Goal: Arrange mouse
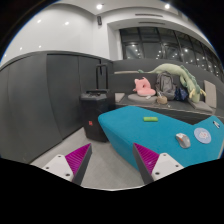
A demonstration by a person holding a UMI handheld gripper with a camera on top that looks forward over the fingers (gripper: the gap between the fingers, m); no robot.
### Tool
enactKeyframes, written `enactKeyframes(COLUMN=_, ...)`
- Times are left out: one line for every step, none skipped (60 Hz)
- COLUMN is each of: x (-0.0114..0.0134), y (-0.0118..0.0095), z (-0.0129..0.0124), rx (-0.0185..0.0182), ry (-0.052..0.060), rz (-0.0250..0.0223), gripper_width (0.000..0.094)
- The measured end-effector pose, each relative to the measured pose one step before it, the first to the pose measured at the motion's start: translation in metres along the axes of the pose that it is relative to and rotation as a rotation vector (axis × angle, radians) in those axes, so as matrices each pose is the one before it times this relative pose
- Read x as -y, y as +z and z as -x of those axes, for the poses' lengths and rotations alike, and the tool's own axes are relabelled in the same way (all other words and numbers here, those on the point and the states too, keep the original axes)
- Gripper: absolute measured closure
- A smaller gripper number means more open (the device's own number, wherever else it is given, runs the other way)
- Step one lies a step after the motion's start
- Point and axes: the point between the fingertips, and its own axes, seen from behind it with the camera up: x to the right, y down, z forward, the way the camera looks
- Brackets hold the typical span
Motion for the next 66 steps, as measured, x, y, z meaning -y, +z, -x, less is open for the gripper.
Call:
enactKeyframes(x=-0.00025, y=-0.00002, z=-0.00072, rx=-0.00080, ry=-0.0011, rz=-0.00042, gripper_width=0.0095)
enactKeyframes(x=-0.00062, y=-0.00012, z=-0.00080, rx=-0.00085, ry=0.0005, rz=0.00037, gripper_width=0.0094)
enactKeyframes(x=-0.00076, y=-0.00020, z=-0.00088, rx=-0.00075, ry=0.0008, rz=0.00110, gripper_width=0.0095)
enactKeyframes(x=-0.00104, y=-0.00018, z=-0.00098, rx=-0.00139, ry=0.0014, rz=0.00142, gripper_width=0.0094)
enactKeyframes(x=-0.00110, y=-0.00009, z=-0.00204, rx=-0.00298, ry=0.0019, rz=0.00160, gripper_width=0.0095)
enactKeyframes(x=-0.00094, y=-0.00057, z=-0.00349, rx=-0.00596, ry=0.0034, rz=0.00228, gripper_width=0.0092)
enactKeyframes(x=-0.00118, y=-0.00076, z=-0.00455, rx=-0.00750, ry=0.0029, rz=0.00262, gripper_width=0.0088)
enactKeyframes(x=-0.00110, y=-0.00060, z=-0.00481, rx=-0.00653, ry=0.0022, rz=0.00164, gripper_width=0.0083)
enactKeyframes(x=-0.00224, y=0.00420, z=-0.00407, rx=-0.00725, ry=0.0005, rz=-0.00082, gripper_width=0.0083)
enactKeyframes(x=-0.00070, y=-0.00033, z=-0.00395, rx=-0.00595, ry=0.0011, rz=0.00015, gripper_width=0.0084)
enactKeyframes(x=-0.00084, y=-0.00030, z=-0.00449, rx=-0.00665, ry=0.0011, rz=0.00057, gripper_width=0.0083)
enactKeyframes(x=-0.00122, y=-0.00017, z=-0.00521, rx=-0.00750, ry=-0.0001, rz=0.00169, gripper_width=0.0083)
enactKeyframes(x=-0.00090, y=-0.00002, z=-0.00543, rx=-0.00842, ry=0.0002, rz=0.00151, gripper_width=0.0082)
enactKeyframes(x=0.00003, y=-0.00216, z=-0.00521, rx=-0.00926, ry=0.0008, rz=0.00241, gripper_width=0.0084)
enactKeyframes(x=-0.00112, y=0.00027, z=-0.00616, rx=-0.00879, ry=0.0014, rz=0.00138, gripper_width=0.0085)
enactKeyframes(x=-0.00104, y=0.00032, z=-0.00601, rx=-0.00915, ry=0.0027, rz=0.00099, gripper_width=0.0084)
enactKeyframes(x=-0.00217, y=0.00592, z=0.00082, rx=-0.01395, ry=0.0034, rz=-0.00033, gripper_width=0.0085)
enactKeyframes(x=-0.00116, y=0.00217, z=-0.00898, rx=-0.00615, ry=0.0027, rz=-0.00110, gripper_width=0.0084)
enactKeyframes(x=-0.00085, y=0.00045, z=-0.00659, rx=-0.00928, ry=0.0024, rz=0.00071, gripper_width=0.0085)
enactKeyframes(x=-0.00095, y=0.00043, z=-0.00697, rx=-0.01048, ry=0.0030, rz=0.00105, gripper_width=0.0086)
enactKeyframes(x=-0.00100, y=0.00102, z=-0.00751, rx=-0.01178, ry=0.0042, rz=0.00168, gripper_width=0.0084)
enactKeyframes(x=-0.00112, y=0.00066, z=-0.00729, rx=-0.01239, ry=0.0043, rz=0.00186, gripper_width=0.0085)
enactKeyframes(x=-0.00078, y=0.00092, z=-0.00734, rx=-0.01271, ry=0.0037, rz=0.00074, gripper_width=0.0085)
enactKeyframes(x=-0.00019, y=0.00133, z=-0.00771, rx=-0.01264, ry=0.0027, rz=-0.00035, gripper_width=0.0084)
enactKeyframes(x=-0.00015, y=-0.00074, z=-0.00607, rx=-0.01416, ry=0.0007, rz=0.00150, gripper_width=0.0084)
enactKeyframes(x=-0.00059, y=0.00295, z=-0.00818, rx=-0.01284, ry=0.0009, rz=-0.00172, gripper_width=0.0083)
enactKeyframes(x=-0.00102, y=0.00141, z=-0.00819, rx=-0.01422, ry=0.0002, rz=0.00111, gripper_width=0.0083)
enactKeyframes(x=-0.00167, y=0.00168, z=-0.00871, rx=-0.01601, ry=0.0003, rz=0.00135, gripper_width=0.0079)
enactKeyframes(x=-0.00175, y=0.00154, z=-0.00924, rx=-0.01737, ry=0.0004, rz=0.00148, gripper_width=0.0082)
enactKeyframes(x=-0.00195, y=0.00160, z=-0.00948, rx=-0.01875, ry=0.0007, rz=0.00154, gripper_width=0.0083)
enactKeyframes(x=-0.00218, y=0.00274, z=-0.00950, rx=-0.01937, ry=0.0008, rz=0.00145, gripper_width=0.0083)
enactKeyframes(x=-0.00179, y=0.00196, z=-0.00898, rx=-0.01846, ry=0.0013, rz=0.00016, gripper_width=0.0082)
enactKeyframes(x=-0.00164, y=0.00196, z=-0.00889, rx=-0.01663, ry=0.0010, rz=-0.00067, gripper_width=0.0084)
enactKeyframes(x=-0.00184, y=0.00170, z=-0.00871, rx=-0.01577, ry=-0.0005, rz=-0.00021, gripper_width=0.0082)
enactKeyframes(x=-0.00221, y=0.00228, z=-0.00835, rx=-0.01652, ry=-0.0009, rz=0.00031, gripper_width=0.0082)
enactKeyframes(x=-0.00230, y=0.00163, z=-0.00803, rx=-0.01619, ry=-0.0012, rz=0.00154, gripper_width=0.0082)
enactKeyframes(x=-0.00134, y=0.00154, z=-0.00818, rx=-0.01591, ry=-0.0014, rz=0.00283, gripper_width=0.0083)
enactKeyframes(x=-0.00240, y=0.00218, z=-0.00741, rx=-0.01384, ry=-0.0004, rz=0.00297, gripper_width=0.0082)
enactKeyframes(x=-0.00211, y=0.00176, z=-0.00679, rx=-0.01236, ry=-0.0002, rz=0.00259, gripper_width=0.0082)
enactKeyframes(x=-0.00218, y=0.00207, z=-0.00670, rx=-0.01221, ry=0.0008, rz=0.00260, gripper_width=0.0083)
enactKeyframes(x=-0.00241, y=0.00215, z=-0.00620, rx=-0.01120, ry=0.0015, rz=0.00384, gripper_width=0.0083)
enactKeyframes(x=-0.00261, y=0.00193, z=-0.00571, rx=-0.00974, ry=0.0023, rz=0.00505, gripper_width=0.0083)
enactKeyframes(x=-0.00250, y=0.00228, z=-0.00514, rx=-0.00749, ry=0.0021, rz=0.00510, gripper_width=0.0084)
enactKeyframes(x=-0.00244, y=0.00189, z=-0.00493, rx=-0.00564, ry=0.0020, rz=0.00528, gripper_width=0.0081)
enactKeyframes(x=-0.00257, y=0.00206, z=-0.00488, rx=-0.00585, ry=0.0024, rz=0.00574, gripper_width=0.0081)
enactKeyframes(x=-0.00218, y=0.00175, z=-0.00469, rx=-0.00612, ry=0.0029, rz=0.00529, gripper_width=0.0080)
enactKeyframes(x=-0.00181, y=0.00202, z=-0.00432, rx=-0.00559, ry=0.0038, rz=0.00452, gripper_width=0.0081)
enactKeyframes(x=-0.00170, y=0.00212, z=-0.00424, rx=-0.00536, ry=0.0032, rz=0.00364, gripper_width=0.0081)
enactKeyframes(x=-0.00135, y=0.00193, z=-0.00415, rx=-0.00531, ry=0.0031, rz=0.00312, gripper_width=0.0079)
enactKeyframes(x=-0.00139, y=0.00227, z=-0.00428, rx=-0.00566, ry=0.0027, rz=0.00352, gripper_width=0.0079)
enactKeyframes(x=-0.00187, y=0.00085, z=-0.00353, rx=-0.00559, ry=0.0025, rz=0.00348, gripper_width=0.0079)
enactKeyframes(x=-0.00075, y=0.00183, z=-0.00308, rx=-0.00568, ry=0.0030, rz=0.00272, gripper_width=0.0079)
enactKeyframes(x=-0.00053, y=0.00278, z=-0.00303, rx=-0.00410, ry=0.0021, rz=0.00169, gripper_width=0.0080)
enactKeyframes(x=-0.00042, y=0.00227, z=-0.00277, rx=-0.00402, ry=0.0013, rz=0.00125, gripper_width=0.0079)
enactKeyframes(x=-0.00028, y=0.00240, z=-0.00244, rx=-0.00295, ry=0.0011, rz=0.00088, gripper_width=0.0077)
enactKeyframes(x=-0.00019, y=0.00230, z=-0.00237, rx=-0.00232, ry=0.0016, rz=0.00120, gripper_width=0.0078)
enactKeyframes(x=0.00038, y=0.00172, z=-0.00147, rx=-0.00328, ry=0.0028, rz=0.00229, gripper_width=0.0079)
enactKeyframes(x=0.00001, y=0.00228, z=-0.00142, rx=-0.00134, ry=0.0022, rz=0.00152, gripper_width=0.0079)
enactKeyframes(x=0.00016, y=0.00272, z=-0.00140, rx=-0.00136, ry=0.0025, rz=0.00171, gripper_width=0.0081)
enactKeyframes(x=0.00036, y=0.00279, z=-0.00134, rx=-0.00091, ry=0.0024, rz=0.00165, gripper_width=0.0079)
enactKeyframes(x=0.00069, y=0.00282, z=-0.00101, rx=-0.00081, ry=0.0026, rz=0.00183, gripper_width=0.0080)
enactKeyframes(x=0.00037, y=0.00277, z=-0.00087, rx=-0.00071, ry=0.0033, rz=0.00288, gripper_width=0.0080)
enactKeyframes(x=0.00069, y=0.00335, z=-0.00081, rx=-0.00117, ry=0.0029, rz=0.00270, gripper_width=0.0080)
enactKeyframes(x=0.00109, y=0.00335, z=-0.00079, rx=-0.00141, ry=0.0018, rz=0.00234, gripper_width=0.0080)
enactKeyframes(x=0.00087, y=0.00378, z=-0.00080, rx=-0.00113, ry=0.0013, rz=0.00191, gripper_width=0.0081)
enactKeyframes(x=0.00097, y=0.00317, z=-0.00036, rx=-0.00030, ry=0.0005, rz=0.00166, gripper_width=0.0078)
